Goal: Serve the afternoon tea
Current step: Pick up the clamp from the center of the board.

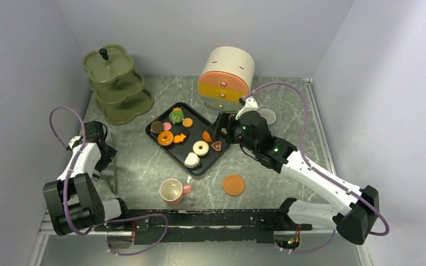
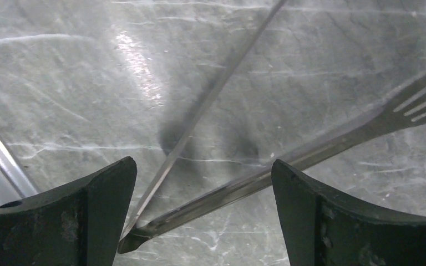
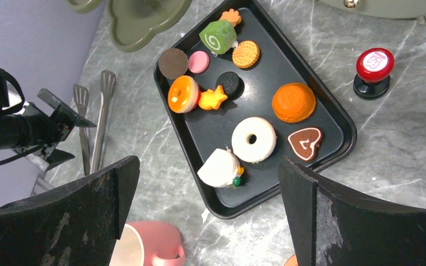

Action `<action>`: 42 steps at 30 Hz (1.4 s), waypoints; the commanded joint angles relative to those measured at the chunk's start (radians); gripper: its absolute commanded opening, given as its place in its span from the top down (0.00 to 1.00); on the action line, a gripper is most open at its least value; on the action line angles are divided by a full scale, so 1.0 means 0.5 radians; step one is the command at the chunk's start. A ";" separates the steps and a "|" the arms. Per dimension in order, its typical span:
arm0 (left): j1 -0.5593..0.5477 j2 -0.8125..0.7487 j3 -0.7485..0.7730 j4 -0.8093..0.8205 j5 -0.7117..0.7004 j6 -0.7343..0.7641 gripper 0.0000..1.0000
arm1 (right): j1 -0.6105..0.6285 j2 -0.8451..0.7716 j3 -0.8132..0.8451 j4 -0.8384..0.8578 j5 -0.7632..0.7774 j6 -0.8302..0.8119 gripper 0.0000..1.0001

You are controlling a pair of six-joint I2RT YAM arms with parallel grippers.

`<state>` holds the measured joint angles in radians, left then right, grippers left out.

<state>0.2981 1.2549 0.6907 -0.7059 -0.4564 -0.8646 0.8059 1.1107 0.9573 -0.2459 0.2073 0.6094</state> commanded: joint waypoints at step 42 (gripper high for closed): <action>-0.585 0.117 0.154 0.226 0.365 0.518 0.03 | -0.013 0.083 0.073 -0.136 0.116 -0.090 0.00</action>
<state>0.0292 1.2770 0.7288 -0.5774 -0.2287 -0.6571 0.8059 1.1473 0.9833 -0.2981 0.2226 0.5858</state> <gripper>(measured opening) 0.971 0.997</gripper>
